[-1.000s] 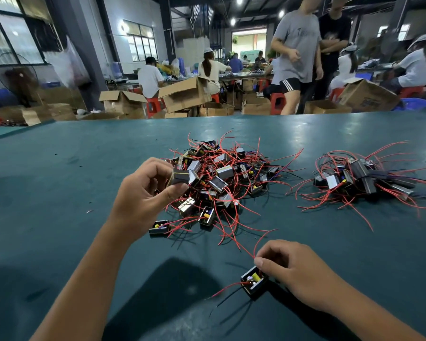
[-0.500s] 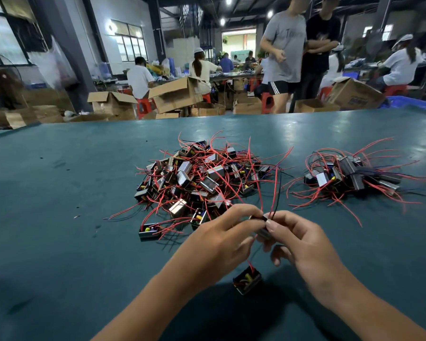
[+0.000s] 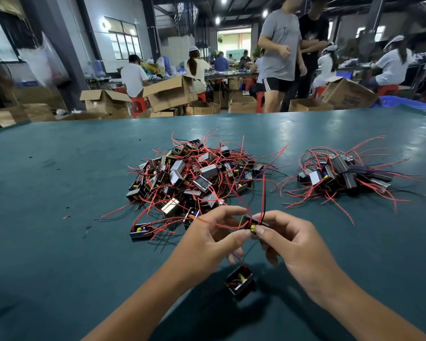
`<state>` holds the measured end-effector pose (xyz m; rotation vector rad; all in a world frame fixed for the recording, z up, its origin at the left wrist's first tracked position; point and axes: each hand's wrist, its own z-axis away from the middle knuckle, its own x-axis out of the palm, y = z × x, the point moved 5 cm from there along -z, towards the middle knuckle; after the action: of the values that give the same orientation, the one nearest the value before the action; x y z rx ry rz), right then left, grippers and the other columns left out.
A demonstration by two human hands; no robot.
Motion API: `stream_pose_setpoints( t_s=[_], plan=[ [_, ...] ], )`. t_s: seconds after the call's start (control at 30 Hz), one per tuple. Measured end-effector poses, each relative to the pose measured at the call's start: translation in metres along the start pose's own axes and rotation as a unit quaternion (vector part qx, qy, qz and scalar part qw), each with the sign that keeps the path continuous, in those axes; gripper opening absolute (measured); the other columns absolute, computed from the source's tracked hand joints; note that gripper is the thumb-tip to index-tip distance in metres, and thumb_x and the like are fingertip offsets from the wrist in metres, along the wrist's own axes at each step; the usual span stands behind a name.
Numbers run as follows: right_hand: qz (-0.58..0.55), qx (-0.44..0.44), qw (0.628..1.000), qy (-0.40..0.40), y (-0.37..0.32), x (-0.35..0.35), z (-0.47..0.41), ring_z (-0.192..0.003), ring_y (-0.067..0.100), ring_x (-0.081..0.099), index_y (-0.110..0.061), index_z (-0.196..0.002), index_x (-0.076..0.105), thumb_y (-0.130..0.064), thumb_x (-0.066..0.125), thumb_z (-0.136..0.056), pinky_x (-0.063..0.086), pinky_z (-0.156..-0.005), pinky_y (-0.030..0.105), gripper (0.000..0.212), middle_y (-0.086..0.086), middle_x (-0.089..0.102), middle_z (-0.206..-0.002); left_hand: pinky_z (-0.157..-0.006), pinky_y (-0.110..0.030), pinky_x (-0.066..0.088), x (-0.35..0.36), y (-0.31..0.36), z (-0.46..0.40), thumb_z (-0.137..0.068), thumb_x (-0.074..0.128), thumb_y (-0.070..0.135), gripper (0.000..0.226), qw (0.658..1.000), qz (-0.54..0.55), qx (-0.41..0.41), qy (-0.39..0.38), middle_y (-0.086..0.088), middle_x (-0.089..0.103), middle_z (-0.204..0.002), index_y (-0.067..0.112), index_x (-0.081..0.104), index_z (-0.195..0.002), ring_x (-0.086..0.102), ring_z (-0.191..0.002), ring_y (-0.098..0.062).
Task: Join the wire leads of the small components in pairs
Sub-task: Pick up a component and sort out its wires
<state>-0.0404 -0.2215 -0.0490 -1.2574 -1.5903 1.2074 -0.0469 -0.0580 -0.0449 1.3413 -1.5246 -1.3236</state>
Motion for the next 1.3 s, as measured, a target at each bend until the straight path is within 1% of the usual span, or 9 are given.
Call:
stream_pose_setpoints(
  t_s=[0.1,0.27,0.33,0.43,0.6,0.77,0.93,1.07,1.3],
  plan=[
    [0.035,-0.005,0.999,0.004,-0.001,-0.001,0.001,-0.050,0.017,0.048,-0.022,-0.095,0.074,-0.013,0.069,-0.089,0.042,-0.045,0.028,0.012,-0.001,0.056,-0.059,-0.067,-0.029,0.057,0.006,0.004,0.001,-0.088,0.072,0.014,0.032,0.999,0.004,0.034,-0.015,0.003,0.070,-0.091,0.029,0.069,-0.117,0.068,-0.072,-0.019],
    [0.110,-0.046,0.993,0.025,-0.010,0.000,0.009,-0.062,0.013,0.063,-0.028,-0.090,0.070,-0.037,0.072,-0.083,0.051,-0.045,0.026,0.012,-0.003,0.070,-0.072,-0.079,-0.031,0.057,0.008,0.009,0.003,-0.088,0.075,0.013,0.024,0.997,-0.034,0.071,-0.026,0.001,0.075,-0.094,0.020,0.072,-0.111,0.068,-0.083,-0.010],
    [0.141,-0.063,0.987,0.045,-0.011,0.000,0.010,-0.060,0.013,0.066,-0.029,-0.089,0.070,-0.030,0.068,-0.091,0.052,-0.046,0.024,0.003,-0.003,0.071,-0.071,-0.080,-0.030,0.057,0.008,0.008,0.003,-0.088,0.076,0.014,0.023,0.997,-0.024,0.068,-0.020,-0.001,0.075,-0.094,0.019,0.071,-0.110,0.071,-0.085,-0.013],
    [0.139,-0.056,0.987,0.053,-0.009,0.000,0.008,-0.057,0.015,0.070,-0.026,-0.092,0.072,-0.015,0.059,-0.097,0.056,-0.052,0.028,0.018,-0.003,0.074,-0.074,-0.076,-0.029,0.058,0.007,0.006,0.001,-0.086,0.075,0.012,0.020,0.999,0.020,0.043,0.009,-0.007,0.075,-0.092,0.014,0.071,-0.106,0.073,-0.085,-0.020],
    [0.051,-0.030,0.998,0.020,-0.007,0.004,0.007,-0.078,0.023,0.075,-0.017,-0.098,0.070,-0.004,0.058,-0.096,0.060,-0.063,0.034,0.017,0.006,0.076,-0.085,-0.068,-0.028,0.057,0.006,0.002,0.000,-0.088,0.071,0.001,0.015,0.997,0.059,0.016,0.050,-0.007,0.074,-0.082,0.005,0.071,-0.102,0.068,-0.072,-0.018],
    [0.044,-0.017,0.999,0.023,-0.003,0.002,0.006,-0.082,0.023,0.075,-0.020,-0.103,0.070,-0.009,0.061,-0.095,0.061,-0.074,0.041,0.017,0.004,0.077,-0.092,-0.067,-0.031,0.057,0.004,0.000,-0.001,-0.088,0.068,-0.004,0.009,0.995,0.078,-0.014,0.064,-0.009,0.072,-0.078,0.002,0.070,-0.095,0.066,-0.069,-0.020],
    [0.055,-0.016,0.998,0.001,-0.006,0.005,0.007,-0.082,0.019,0.075,-0.022,-0.107,0.068,-0.021,0.056,-0.091,0.060,-0.077,0.033,0.021,0.002,0.077,-0.089,-0.064,-0.033,0.056,0.001,0.001,0.000,-0.086,0.069,-0.007,0.010,0.996,0.066,-0.035,0.055,-0.017,0.070,-0.079,-0.006,0.064,-0.095,0.067,-0.064,-0.024],
    [0.002,0.000,1.000,0.001,-0.007,0.005,0.006,-0.078,0.026,0.075,-0.012,-0.108,0.067,-0.005,0.053,-0.099,0.059,-0.070,0.026,0.018,0.011,0.076,-0.085,-0.058,-0.028,0.056,-0.001,0.003,0.001,-0.082,0.070,-0.009,0.011,0.993,0.088,-0.033,0.070,-0.016,0.072,-0.076,-0.008,0.065,-0.093,0.067,-0.060,-0.023],
    [-0.089,0.074,0.993,0.007,0.001,0.010,0.006,-0.084,0.037,0.073,0.000,-0.106,0.062,-0.014,0.054,-0.097,0.061,-0.074,0.033,0.019,0.022,0.074,-0.093,-0.062,-0.030,0.058,0.000,0.000,0.001,-0.084,0.066,-0.012,0.018,0.991,0.095,-0.030,0.090,-0.016,0.074,-0.081,0.004,0.074,-0.090,0.070,-0.065,-0.023]
  ],
)
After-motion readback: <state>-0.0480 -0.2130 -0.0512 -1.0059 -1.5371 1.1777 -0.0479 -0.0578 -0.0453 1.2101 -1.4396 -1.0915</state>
